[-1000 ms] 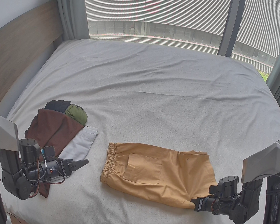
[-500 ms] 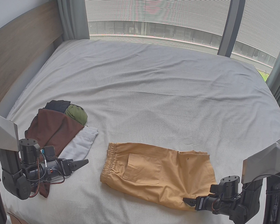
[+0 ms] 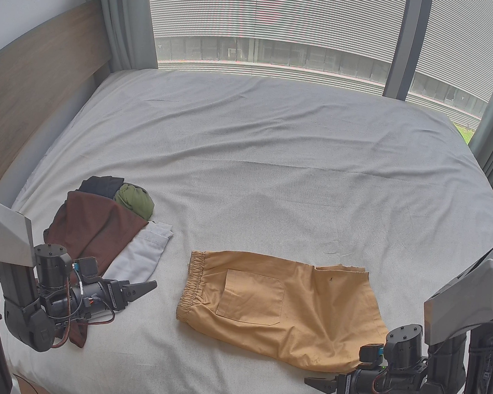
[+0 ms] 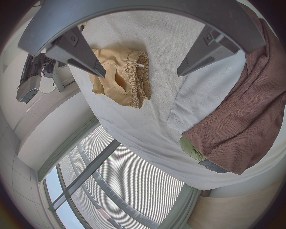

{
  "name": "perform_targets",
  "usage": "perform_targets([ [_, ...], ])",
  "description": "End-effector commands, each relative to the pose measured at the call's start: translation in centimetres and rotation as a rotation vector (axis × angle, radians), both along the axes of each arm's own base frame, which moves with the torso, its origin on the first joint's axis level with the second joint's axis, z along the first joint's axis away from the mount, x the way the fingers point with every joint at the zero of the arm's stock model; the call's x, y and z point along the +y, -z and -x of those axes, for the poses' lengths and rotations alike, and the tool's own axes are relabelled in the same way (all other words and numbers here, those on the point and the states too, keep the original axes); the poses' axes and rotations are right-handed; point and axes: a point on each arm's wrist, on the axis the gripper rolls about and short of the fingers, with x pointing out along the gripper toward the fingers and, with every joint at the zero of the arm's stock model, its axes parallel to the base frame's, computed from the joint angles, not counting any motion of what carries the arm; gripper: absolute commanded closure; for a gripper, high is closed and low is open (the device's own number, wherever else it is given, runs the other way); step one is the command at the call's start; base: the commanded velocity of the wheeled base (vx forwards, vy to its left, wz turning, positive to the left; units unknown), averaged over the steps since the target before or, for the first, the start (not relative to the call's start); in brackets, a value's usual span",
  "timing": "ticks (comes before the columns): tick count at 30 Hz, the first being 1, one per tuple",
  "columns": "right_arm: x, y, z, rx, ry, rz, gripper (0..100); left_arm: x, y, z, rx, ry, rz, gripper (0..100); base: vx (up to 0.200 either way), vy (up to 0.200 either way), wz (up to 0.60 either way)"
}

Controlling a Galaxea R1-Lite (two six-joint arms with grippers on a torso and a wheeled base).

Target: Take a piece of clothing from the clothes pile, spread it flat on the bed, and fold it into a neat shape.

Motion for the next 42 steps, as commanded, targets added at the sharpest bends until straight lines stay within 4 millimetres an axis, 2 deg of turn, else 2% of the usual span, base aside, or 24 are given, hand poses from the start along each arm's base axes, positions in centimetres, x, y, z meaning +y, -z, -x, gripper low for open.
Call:
perform_targets([
  [1,0.7,-0.8,0.9,-0.007,-0.058,-0.022,0,0.0,0.1,0.0,0.003,0.001,0.000,0,0.000,0.000,0.00],
  [12,2.2,-2.7,2.0,-0.044,-0.200,-0.112,0,-0.1,0.1,0.0,0.004,0.002,0.000,0,0.000,0.000,0.00],
  [23,2.4,-4.7,1.9,-0.119,-0.231,-0.182,0,-0.3,0.2,0.1,0.007,0.013,0.000,0,0.000,0.000,0.00],
  [26,2.7,-5.2,0.6,-0.158,-0.196,-0.214,0,-0.4,0.2,0.1,0.009,0.016,-0.001,0,0.000,0.000,0.00],
  [33,2.6,-6.7,-4.0,-0.298,-0.091,-0.294,0,-1.2,1.0,0.3,0.043,0.042,-0.002,0,0.000,0.000,0.00],
  [35,2.6,-6.8,-4.2,-0.303,-0.088,-0.295,0,-1.2,1.1,0.3,0.047,0.043,-0.001,0,0.000,0.000,0.00],
  [38,2.5,-6.9,-5.6,-0.337,-0.064,-0.305,0,-2.4,1.4,0.4,0.097,0.059,0.049,0,0.000,0.000,0.00],
  [42,2.1,-6.5,-5.9,-0.329,-0.047,-0.297,0,-4.0,1.4,0.5,0.155,0.074,0.126,0,0.000,0.000,0.00],
])
